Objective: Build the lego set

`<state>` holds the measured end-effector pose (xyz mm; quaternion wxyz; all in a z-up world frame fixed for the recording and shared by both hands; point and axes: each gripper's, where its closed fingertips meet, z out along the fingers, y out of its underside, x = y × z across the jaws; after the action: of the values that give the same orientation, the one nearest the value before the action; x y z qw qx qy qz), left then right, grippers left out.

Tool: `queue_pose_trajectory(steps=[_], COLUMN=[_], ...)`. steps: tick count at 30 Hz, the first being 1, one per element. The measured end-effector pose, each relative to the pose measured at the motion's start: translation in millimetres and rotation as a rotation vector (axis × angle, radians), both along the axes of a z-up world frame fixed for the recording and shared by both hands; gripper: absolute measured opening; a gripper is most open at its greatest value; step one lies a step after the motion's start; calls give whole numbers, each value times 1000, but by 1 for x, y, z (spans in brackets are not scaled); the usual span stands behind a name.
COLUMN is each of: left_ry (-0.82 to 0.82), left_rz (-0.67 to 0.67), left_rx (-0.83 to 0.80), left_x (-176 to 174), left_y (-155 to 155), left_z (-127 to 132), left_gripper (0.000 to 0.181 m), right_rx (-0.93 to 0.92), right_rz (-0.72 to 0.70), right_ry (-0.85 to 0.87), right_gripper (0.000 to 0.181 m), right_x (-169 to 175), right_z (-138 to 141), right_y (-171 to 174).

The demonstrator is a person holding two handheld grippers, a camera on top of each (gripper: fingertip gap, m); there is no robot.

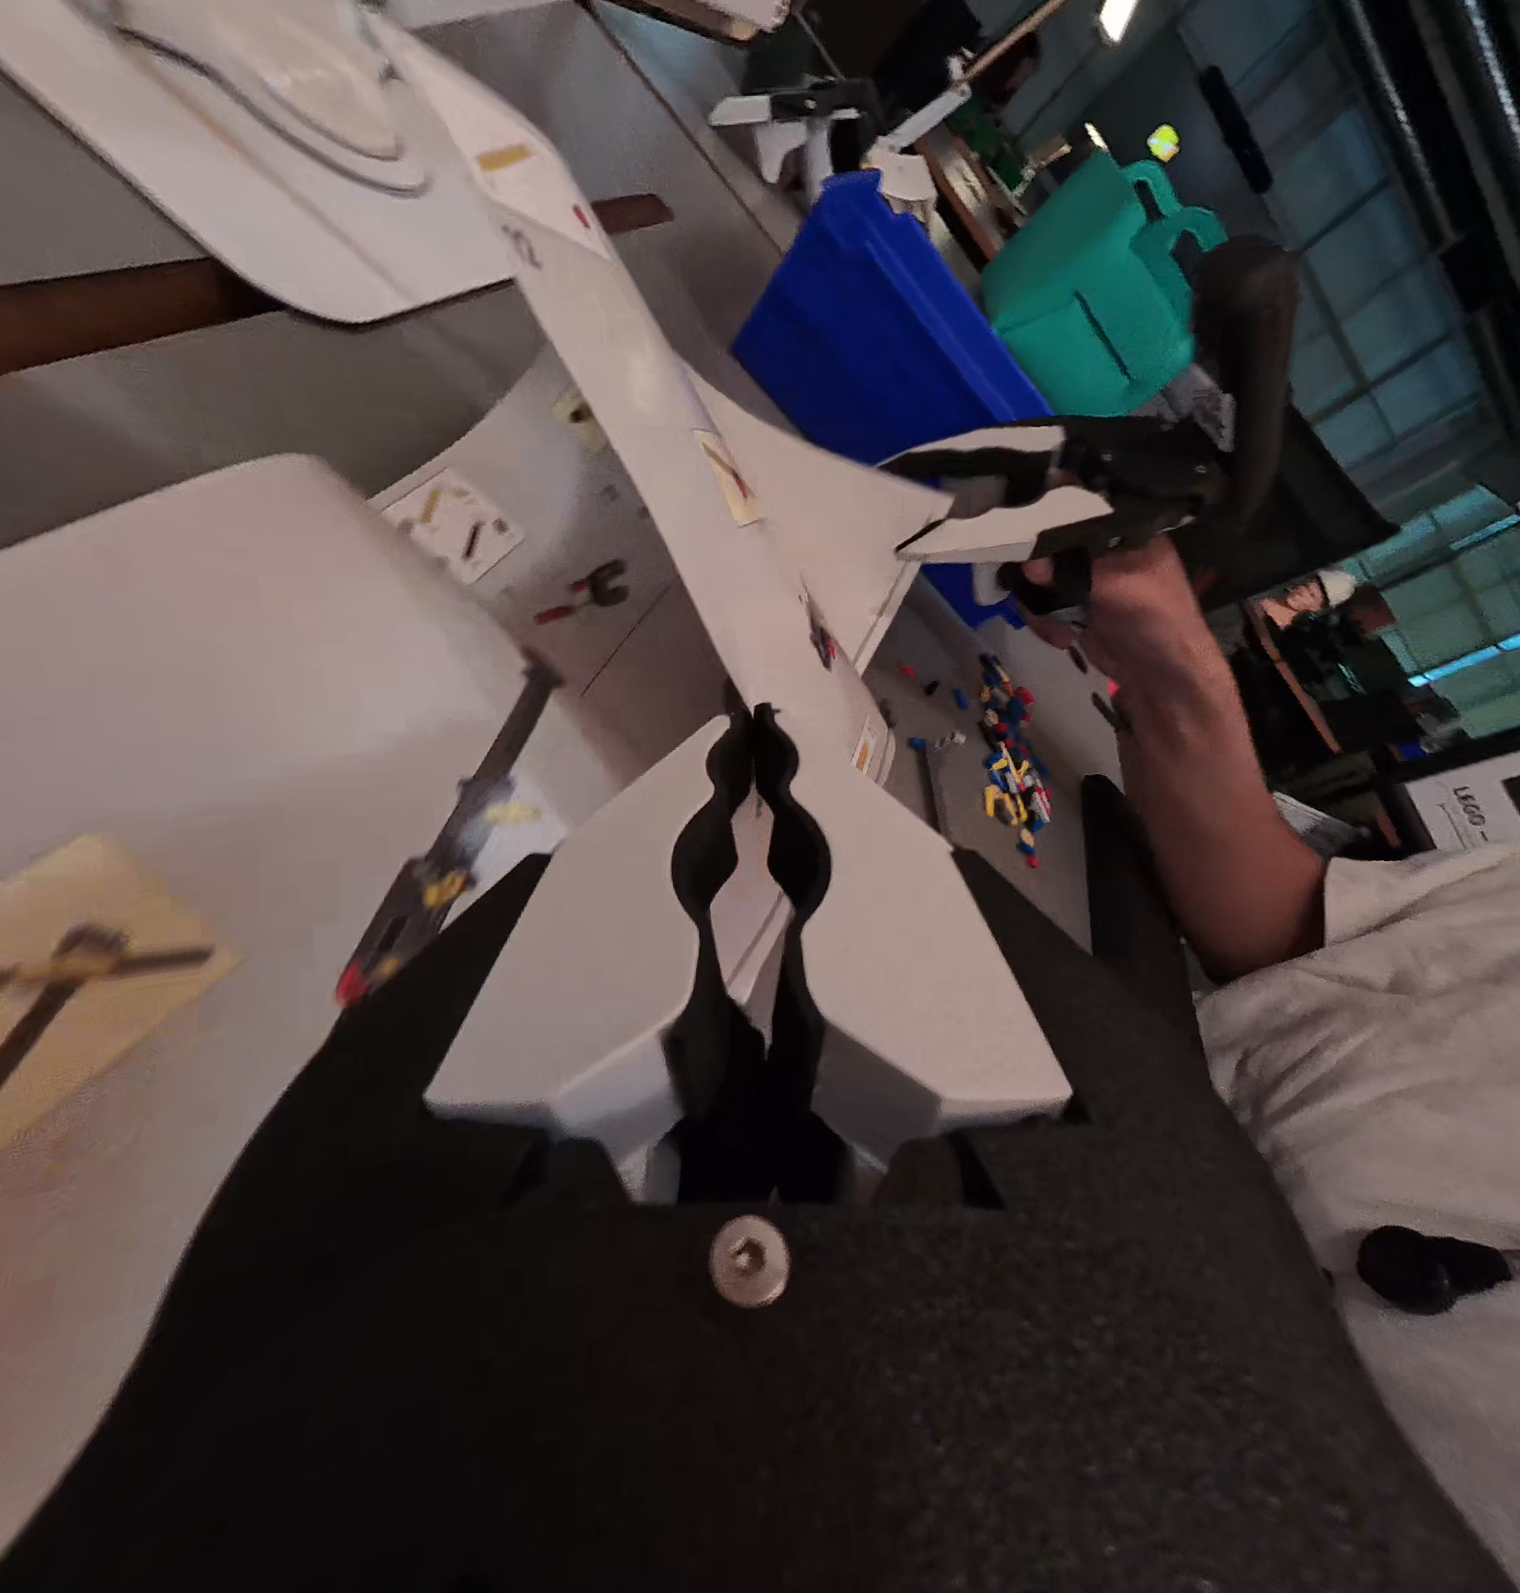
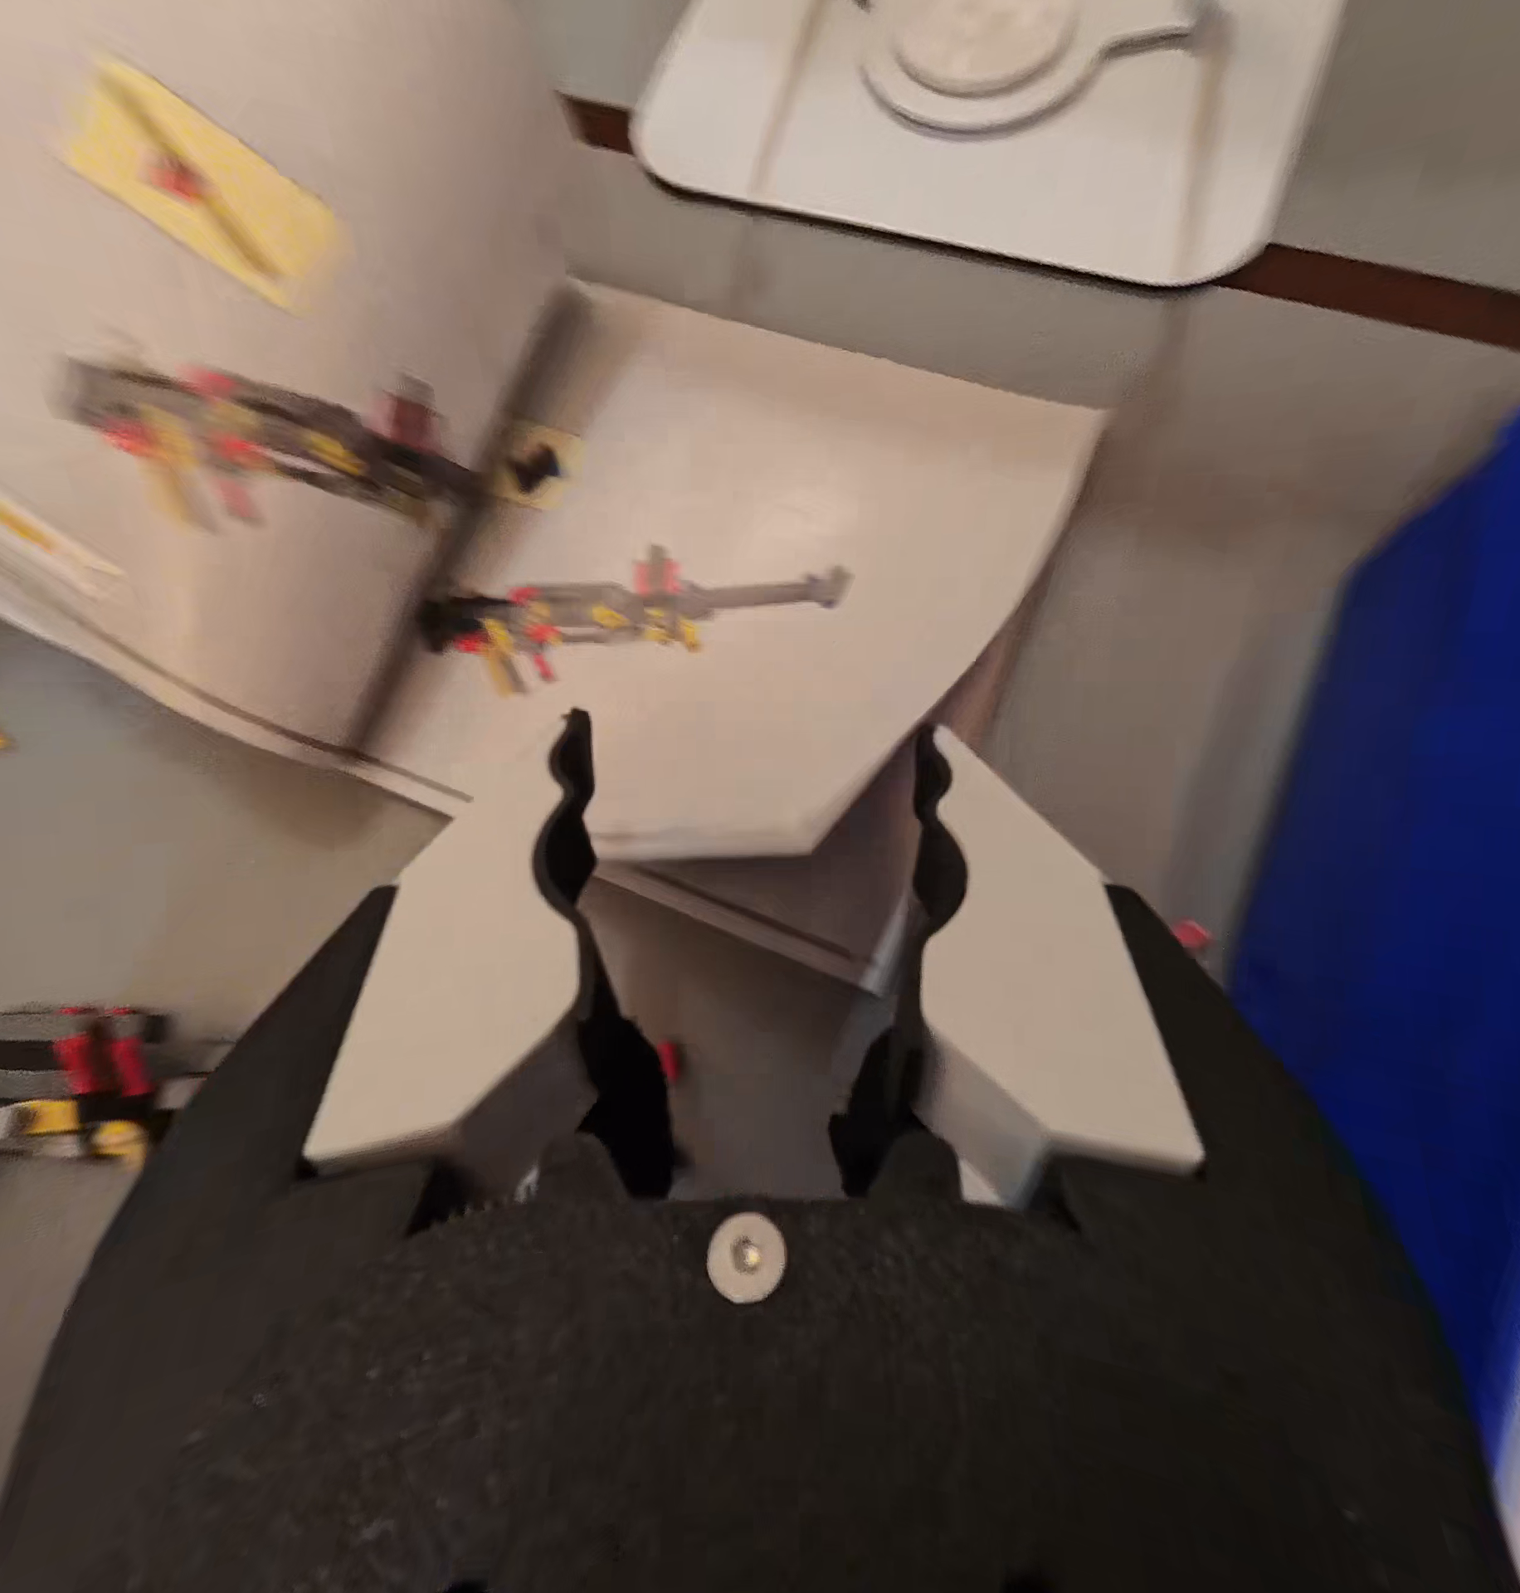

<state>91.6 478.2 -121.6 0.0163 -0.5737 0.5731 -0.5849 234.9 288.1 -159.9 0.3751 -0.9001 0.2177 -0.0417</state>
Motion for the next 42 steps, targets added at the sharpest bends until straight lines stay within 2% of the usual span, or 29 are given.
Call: queue_pose_trajectory(steps=[2,4,6,8,10,14,18,21,23,28,30,32,34,36,39,42], left_ry=[20,50,78,109,148,228,376,407,445,429,435,433,437,436,429,424], left_rz=[62,118,175,214,244,279,328,354,359,350,345,347,347,346,350,347], left_rx=[30,52,70,85,128,199,431,472,575,580,556,545,540,533,532,510], left_x=[-25,-49,-68,-84,-99,-123,-152,-161,-170,-168,-169,-169,-168,-167,-167,-169], left_y=[22,42,60,75,86,98,121,121,127,117,114,113,113,113,113,110], left_z=[-1,-3,-6,-10,-18,-35,-66,-71,-76,-74,-76,-77,-79,-78,-76,-73], left_gripper=[0,0,0,0,0,0,0,0,0,0,0,0,0,0,0,0], right_rx=[-47,13,-20,-119,-151,-206,-230,-263,-298,-324,-409,-271,-93,-82,-147,-125], right_rz=[-46,5,73,97,103,144,164,165,159,195,165,250,481,641,684,708], right_ry=[-120,-124,-92,-100,-133,-198,-233,-265,-293,-245,-307,-336,-257,-215,-119,-113], right_gripper=[69,47,35,21,9,0,0,0,0,0,0,0,0,0,0,0], right_x=[5,-11,-24,-22,-19,-22,-21,-17,-12,-8,-1,-30,-95,-132,-144,-152], right_z=[12,20,1,-25,-37,-48,-49,-49,-49,-49,-45,-20,-1,-9,-35,-38], right_y=[-11,2,17,22,28,35,34,34,33,32,28,60,101,118,120,121])
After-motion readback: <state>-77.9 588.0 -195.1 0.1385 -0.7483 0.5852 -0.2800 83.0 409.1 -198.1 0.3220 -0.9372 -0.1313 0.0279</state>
